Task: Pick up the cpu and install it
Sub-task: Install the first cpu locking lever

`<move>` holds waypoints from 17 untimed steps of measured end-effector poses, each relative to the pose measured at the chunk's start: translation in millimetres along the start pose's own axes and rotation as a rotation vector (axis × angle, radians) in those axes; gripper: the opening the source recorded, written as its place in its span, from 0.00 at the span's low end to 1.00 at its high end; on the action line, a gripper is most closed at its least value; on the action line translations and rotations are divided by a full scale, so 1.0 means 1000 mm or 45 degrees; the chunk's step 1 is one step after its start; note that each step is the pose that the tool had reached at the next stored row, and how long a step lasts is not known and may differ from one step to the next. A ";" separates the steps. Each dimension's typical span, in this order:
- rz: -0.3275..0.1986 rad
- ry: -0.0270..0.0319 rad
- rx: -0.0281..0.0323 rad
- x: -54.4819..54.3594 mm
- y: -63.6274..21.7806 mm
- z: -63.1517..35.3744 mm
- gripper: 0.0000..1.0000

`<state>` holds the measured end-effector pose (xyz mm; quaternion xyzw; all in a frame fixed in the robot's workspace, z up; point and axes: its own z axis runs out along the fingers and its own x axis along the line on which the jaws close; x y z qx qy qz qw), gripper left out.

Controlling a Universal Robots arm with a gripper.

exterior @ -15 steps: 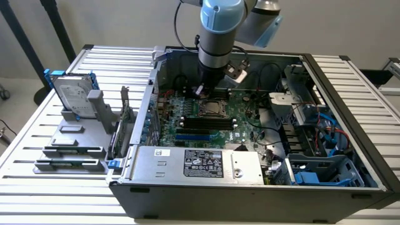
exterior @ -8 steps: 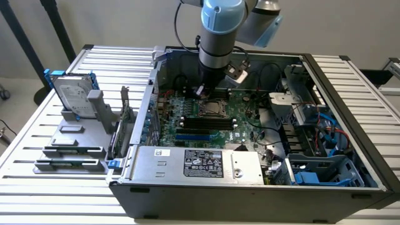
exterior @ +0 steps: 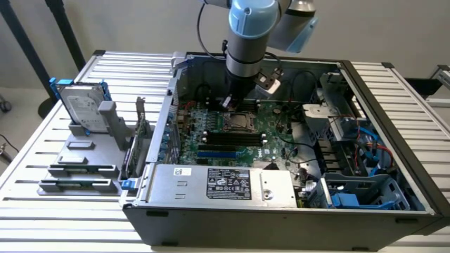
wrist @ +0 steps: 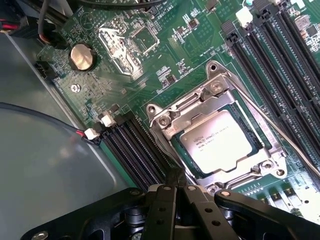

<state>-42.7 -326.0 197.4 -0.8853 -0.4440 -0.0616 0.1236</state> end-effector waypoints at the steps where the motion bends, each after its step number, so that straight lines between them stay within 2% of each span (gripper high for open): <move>1: 0.000 -0.0002 -0.0001 0.000 0.0004 0.0000 0.11; 17: 0.000 -0.0049 -0.0035 0.004 0.0053 0.0004 0.11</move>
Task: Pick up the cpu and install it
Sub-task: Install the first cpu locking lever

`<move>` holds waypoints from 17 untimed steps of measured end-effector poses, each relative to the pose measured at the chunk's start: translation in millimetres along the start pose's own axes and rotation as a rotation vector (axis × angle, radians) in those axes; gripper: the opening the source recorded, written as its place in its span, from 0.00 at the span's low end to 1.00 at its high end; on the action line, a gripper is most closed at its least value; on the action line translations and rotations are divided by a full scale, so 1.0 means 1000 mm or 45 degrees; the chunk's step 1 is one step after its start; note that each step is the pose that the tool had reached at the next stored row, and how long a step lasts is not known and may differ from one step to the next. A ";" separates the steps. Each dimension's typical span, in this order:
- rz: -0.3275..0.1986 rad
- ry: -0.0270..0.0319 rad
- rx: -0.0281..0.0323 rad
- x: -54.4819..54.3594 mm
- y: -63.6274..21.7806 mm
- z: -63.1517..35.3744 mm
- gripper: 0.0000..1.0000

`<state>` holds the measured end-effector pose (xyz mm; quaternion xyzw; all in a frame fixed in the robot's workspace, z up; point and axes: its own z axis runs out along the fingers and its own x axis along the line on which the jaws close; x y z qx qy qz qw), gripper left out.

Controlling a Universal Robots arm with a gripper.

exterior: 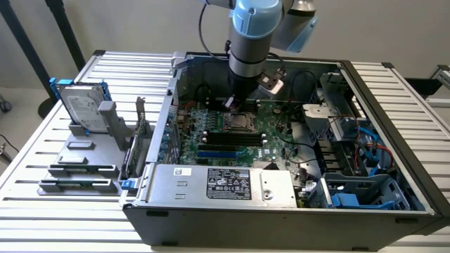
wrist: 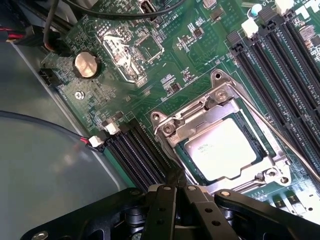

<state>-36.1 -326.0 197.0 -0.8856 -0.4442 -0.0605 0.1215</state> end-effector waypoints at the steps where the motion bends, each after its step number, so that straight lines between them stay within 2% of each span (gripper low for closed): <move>1: 0.000 -0.0003 -0.0003 0.000 0.0004 0.0001 0.11; 17: 0.000 -0.0008 -0.0007 0.008 0.0120 0.0008 0.11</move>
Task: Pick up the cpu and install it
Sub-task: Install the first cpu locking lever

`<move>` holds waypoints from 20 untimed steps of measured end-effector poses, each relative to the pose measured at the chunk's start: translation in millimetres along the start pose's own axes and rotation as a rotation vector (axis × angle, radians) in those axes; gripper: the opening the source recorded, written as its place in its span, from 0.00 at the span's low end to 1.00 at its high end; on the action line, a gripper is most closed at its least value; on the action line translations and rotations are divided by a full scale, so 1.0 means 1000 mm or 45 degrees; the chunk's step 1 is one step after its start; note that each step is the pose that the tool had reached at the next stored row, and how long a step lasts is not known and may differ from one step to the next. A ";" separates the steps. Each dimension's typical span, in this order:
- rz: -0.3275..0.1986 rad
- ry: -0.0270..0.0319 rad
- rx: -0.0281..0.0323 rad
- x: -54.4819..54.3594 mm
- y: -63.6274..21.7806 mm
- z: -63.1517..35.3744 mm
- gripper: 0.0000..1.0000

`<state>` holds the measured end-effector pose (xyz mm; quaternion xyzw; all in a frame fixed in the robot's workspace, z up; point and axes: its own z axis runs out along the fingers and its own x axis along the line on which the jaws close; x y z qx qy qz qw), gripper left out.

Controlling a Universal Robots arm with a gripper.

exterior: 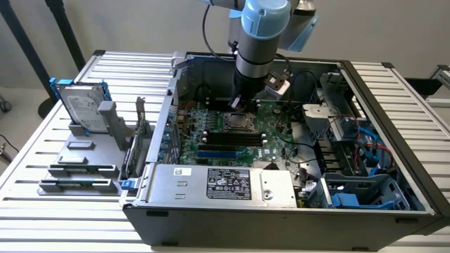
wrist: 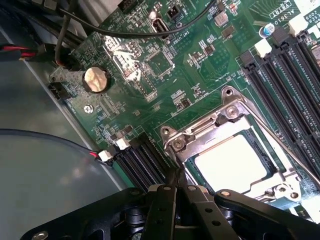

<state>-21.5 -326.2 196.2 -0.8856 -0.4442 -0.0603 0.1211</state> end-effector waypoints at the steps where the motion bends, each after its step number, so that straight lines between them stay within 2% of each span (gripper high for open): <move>1: 0.000 0.0000 0.0000 0.000 0.0006 0.0000 0.11; 6: 0.000 0.0004 0.0004 0.001 0.0032 -0.0004 0.11; 11: 0.000 0.0089 0.0066 0.000 0.0042 -0.0007 0.11; 13: 0.000 0.0179 0.0135 0.000 0.0043 -0.0007 0.11; 16: 0.000 0.0368 0.0274 0.000 0.0044 -0.0007 0.11; 20: 0.001 0.0447 0.0334 0.000 0.0042 -0.0069 0.11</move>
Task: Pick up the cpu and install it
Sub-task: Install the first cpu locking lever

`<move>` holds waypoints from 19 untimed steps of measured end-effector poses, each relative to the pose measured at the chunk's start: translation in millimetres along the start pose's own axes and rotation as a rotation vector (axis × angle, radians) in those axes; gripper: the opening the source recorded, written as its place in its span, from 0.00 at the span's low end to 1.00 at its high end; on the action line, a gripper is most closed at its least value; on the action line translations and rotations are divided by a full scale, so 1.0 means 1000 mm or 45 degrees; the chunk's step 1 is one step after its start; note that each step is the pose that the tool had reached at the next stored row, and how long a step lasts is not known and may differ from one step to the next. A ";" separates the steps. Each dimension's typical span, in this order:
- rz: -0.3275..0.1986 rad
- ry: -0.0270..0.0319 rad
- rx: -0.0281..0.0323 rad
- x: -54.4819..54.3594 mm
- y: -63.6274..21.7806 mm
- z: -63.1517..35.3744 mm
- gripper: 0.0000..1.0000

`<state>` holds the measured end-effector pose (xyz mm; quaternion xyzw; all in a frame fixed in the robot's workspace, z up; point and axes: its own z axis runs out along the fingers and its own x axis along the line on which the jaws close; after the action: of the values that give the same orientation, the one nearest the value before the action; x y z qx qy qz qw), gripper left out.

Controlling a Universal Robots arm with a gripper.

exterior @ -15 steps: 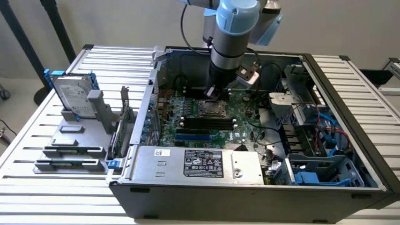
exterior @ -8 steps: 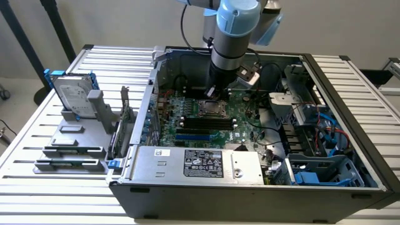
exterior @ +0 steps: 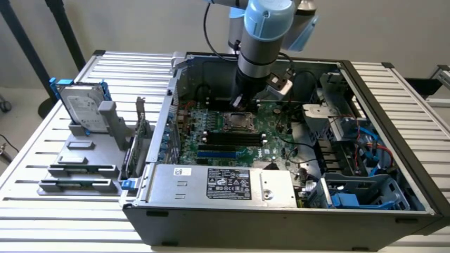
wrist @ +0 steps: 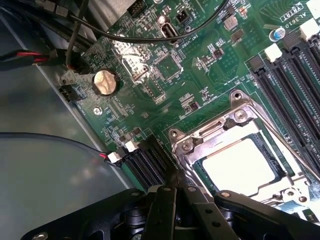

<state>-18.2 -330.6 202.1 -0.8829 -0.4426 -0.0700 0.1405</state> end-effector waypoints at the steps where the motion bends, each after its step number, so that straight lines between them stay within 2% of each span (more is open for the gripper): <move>1: 0.000 0.0012 0.0008 0.000 0.0000 -0.0026 0.11; 9: 0.003 0.0146 0.0112 -0.014 0.0050 -0.0246 0.11; 15: 0.004 0.0258 0.0197 -0.032 0.0090 -0.0353 0.11; 19: 0.003 0.0359 0.0275 -0.043 0.0116 -0.0422 0.11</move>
<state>-34.8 -383.3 229.3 -0.8808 -0.4401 -0.0775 0.1564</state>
